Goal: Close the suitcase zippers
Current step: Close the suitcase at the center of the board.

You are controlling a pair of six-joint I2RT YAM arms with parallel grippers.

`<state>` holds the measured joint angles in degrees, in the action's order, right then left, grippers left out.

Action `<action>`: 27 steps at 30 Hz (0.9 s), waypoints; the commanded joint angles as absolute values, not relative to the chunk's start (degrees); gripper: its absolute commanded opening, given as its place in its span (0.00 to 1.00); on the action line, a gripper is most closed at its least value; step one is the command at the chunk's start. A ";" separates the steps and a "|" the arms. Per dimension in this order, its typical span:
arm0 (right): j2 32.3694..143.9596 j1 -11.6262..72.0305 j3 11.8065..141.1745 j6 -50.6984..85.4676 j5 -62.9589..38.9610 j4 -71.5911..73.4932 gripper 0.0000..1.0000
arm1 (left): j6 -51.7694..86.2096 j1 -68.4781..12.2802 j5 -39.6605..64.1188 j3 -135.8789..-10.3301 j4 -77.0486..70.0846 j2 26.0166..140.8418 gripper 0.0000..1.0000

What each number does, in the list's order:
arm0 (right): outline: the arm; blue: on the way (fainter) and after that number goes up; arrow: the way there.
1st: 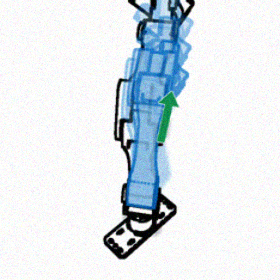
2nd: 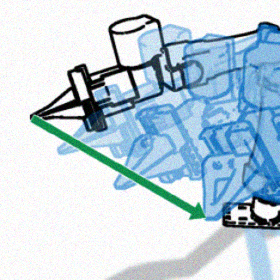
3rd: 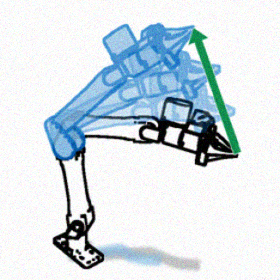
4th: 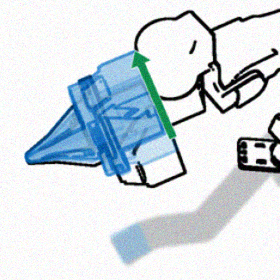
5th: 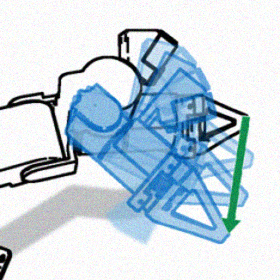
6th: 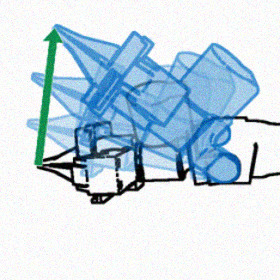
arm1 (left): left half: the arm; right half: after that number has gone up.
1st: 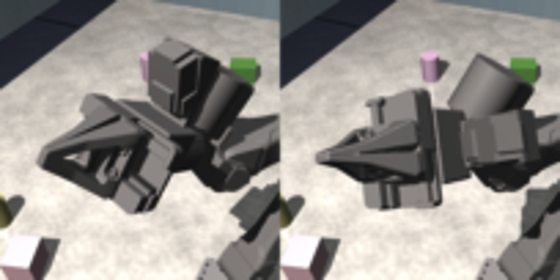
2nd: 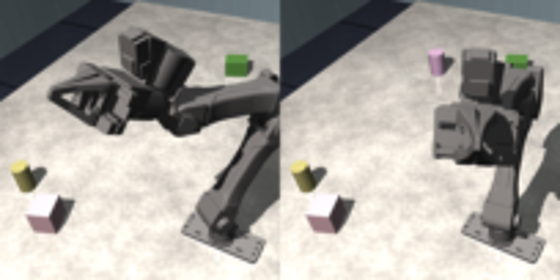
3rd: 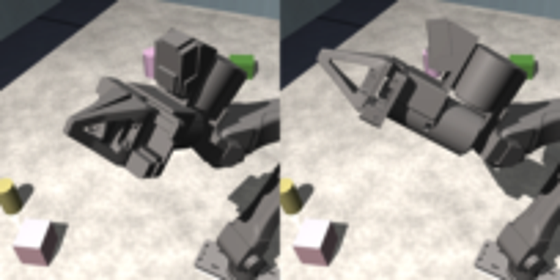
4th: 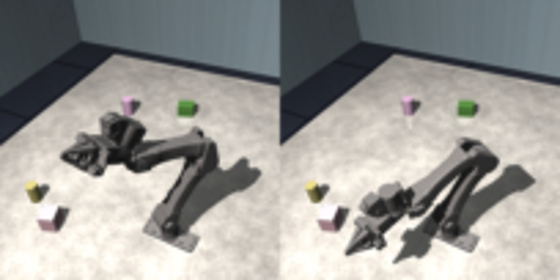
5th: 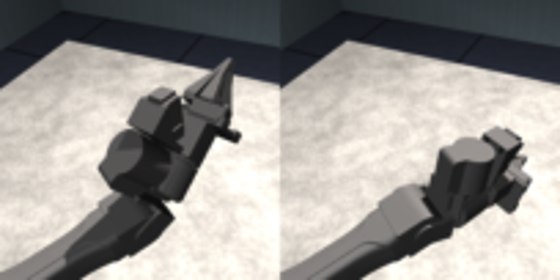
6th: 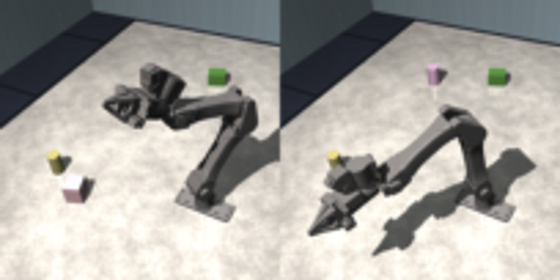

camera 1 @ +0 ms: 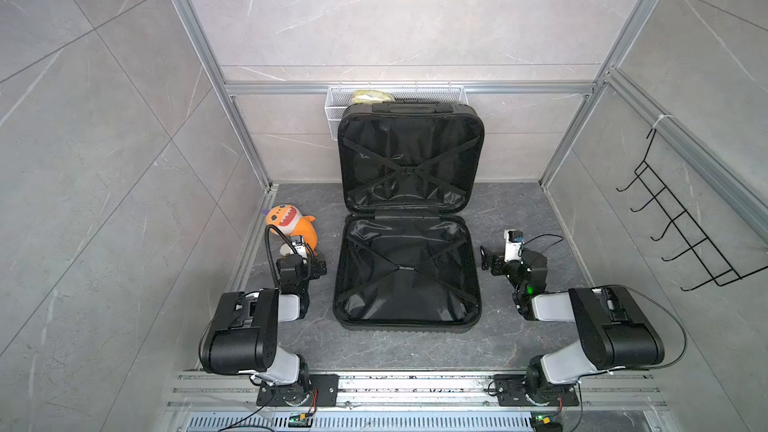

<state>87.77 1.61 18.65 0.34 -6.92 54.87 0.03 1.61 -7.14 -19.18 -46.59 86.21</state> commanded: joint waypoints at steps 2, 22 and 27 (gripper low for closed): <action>88.05 1.98 19.69 -0.34 -7.29 54.58 1.00 | 0.53 1.72 -6.77 -20.57 -48.78 86.03 1.00; 88.06 1.93 19.69 -0.35 -7.29 54.58 1.00 | 0.52 1.71 -6.77 -20.57 -48.83 86.05 1.00; 86.65 1.98 18.84 1.05 -3.48 55.26 1.00 | 0.64 1.63 -8.12 -20.49 -48.20 84.72 1.00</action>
